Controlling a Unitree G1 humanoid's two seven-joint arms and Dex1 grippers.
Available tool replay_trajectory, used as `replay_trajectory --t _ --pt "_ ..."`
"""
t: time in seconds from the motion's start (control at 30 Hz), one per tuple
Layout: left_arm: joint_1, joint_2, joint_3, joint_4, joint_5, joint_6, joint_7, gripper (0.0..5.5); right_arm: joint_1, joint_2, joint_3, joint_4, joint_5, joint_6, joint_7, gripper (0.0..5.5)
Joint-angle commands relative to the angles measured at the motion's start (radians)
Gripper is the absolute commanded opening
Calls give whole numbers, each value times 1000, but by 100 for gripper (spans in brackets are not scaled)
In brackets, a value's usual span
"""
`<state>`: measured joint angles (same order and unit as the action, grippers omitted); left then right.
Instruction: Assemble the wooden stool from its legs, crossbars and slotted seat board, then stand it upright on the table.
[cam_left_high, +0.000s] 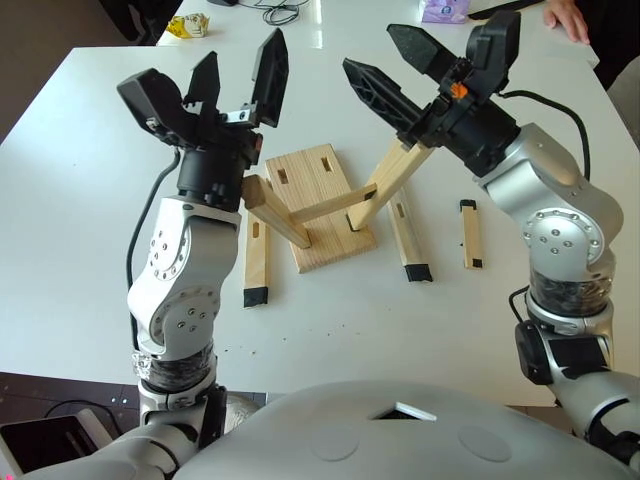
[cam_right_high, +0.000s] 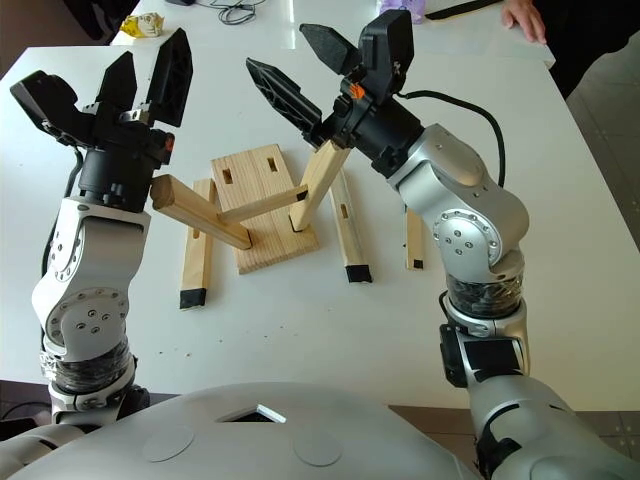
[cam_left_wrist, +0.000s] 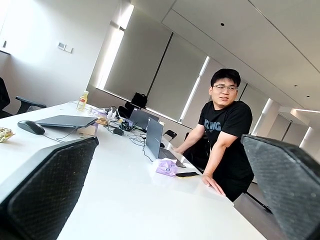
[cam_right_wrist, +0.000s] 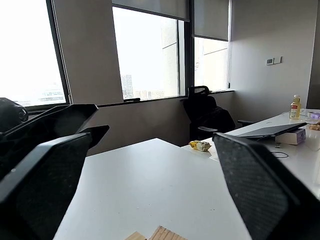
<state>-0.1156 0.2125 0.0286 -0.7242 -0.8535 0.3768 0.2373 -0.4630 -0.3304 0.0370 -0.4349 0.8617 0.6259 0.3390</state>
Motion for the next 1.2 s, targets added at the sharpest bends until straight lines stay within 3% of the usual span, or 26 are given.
replay_trajectory --t 0.03,0.3,0.4,0.5,0.67,0.7,1.0,1.2 --pt "-6 -38 35 33 -57 30 20 531 -33 55 -44 6 106 62 -43 447" --pt "-16 -48 135 41 -106 30 38 531 -184 95 -336 133 415 23 -203 447" --pt "1 -55 155 35 -111 28 38 531 -198 96 -383 143 503 18 -244 447" --pt "-4 -52 167 40 -115 34 33 531 -129 81 -308 99 472 69 -241 447" --pt "7 -54 132 42 -80 53 20 531 78 -60 89 -1 119 161 -129 447" --pt "12 -54 119 41 -71 58 16 531 106 -71 126 -2 75 162 -121 447" --pt "33 -63 107 53 -37 63 -1 531 26 17 -25 11 188 112 -113 447" --pt "-45 -44 211 26 -130 26 10 531 -80 90 -179 19 423 77 -221 447"
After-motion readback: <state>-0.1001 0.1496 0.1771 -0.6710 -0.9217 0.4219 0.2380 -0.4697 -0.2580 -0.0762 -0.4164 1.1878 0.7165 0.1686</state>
